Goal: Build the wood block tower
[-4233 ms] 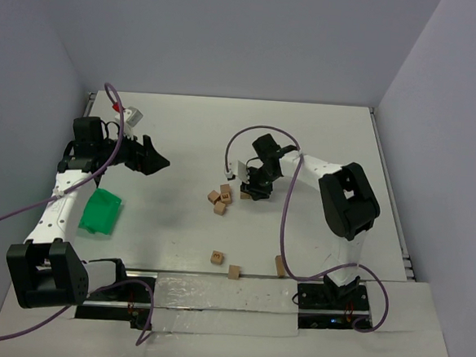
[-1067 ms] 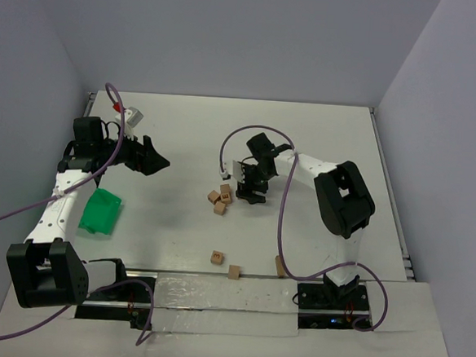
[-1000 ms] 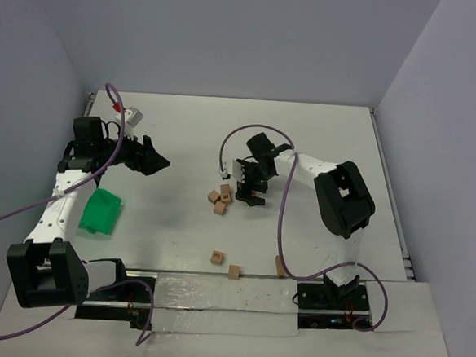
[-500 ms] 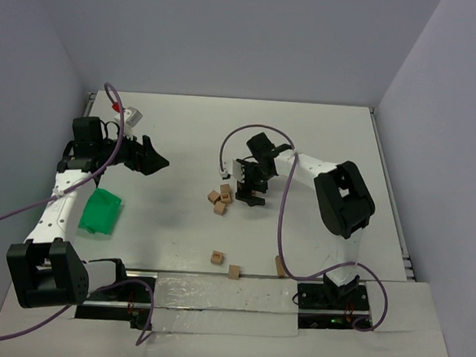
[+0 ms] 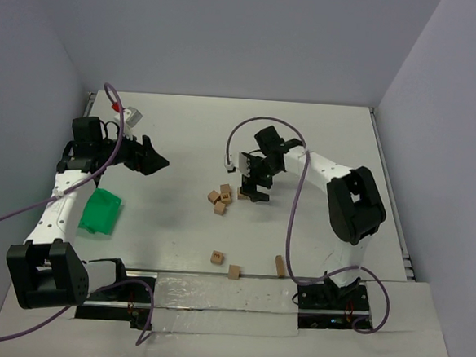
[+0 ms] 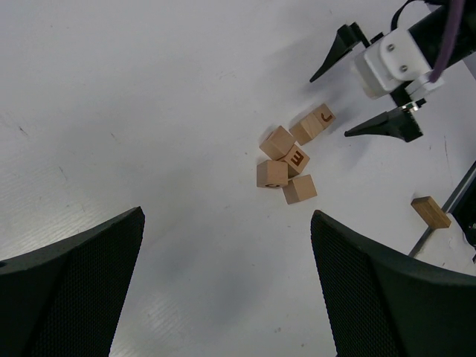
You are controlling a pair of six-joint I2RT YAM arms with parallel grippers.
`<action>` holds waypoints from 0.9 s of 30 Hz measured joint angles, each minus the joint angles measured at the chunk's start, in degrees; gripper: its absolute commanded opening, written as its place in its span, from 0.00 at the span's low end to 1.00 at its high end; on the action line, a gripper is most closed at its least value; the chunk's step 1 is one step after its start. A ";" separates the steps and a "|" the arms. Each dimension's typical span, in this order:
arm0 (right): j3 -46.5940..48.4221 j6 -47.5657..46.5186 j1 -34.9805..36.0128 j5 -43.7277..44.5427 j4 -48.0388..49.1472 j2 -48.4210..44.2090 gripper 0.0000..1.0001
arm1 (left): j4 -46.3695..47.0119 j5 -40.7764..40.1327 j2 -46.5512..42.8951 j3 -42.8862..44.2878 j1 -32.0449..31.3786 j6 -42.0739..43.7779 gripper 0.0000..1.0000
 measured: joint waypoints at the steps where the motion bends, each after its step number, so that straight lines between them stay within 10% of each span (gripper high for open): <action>1: 0.43 -0.09 0.00 -0.32 -0.57 -1.04 1.00 | 0.00 0.01 -0.11 0.00 0.00 -0.01 0.99; 10: 7.39 2.05 -0.04 -5.05 -4.93 -9.66 0.97 | -0.02 -0.03 -1.00 0.00 0.00 -0.17 0.99; 18: 13.71 7.77 1.84 -6.91 -4.37 -10.04 0.58 | -0.02 -0.02 -1.84 0.00 0.00 -1.09 0.99; 27: 21.34 5.04 4.95 -5.80 -9.91 1.53 0.94 | -0.02 0.00 -2.22 0.00 0.37 -1.18 0.99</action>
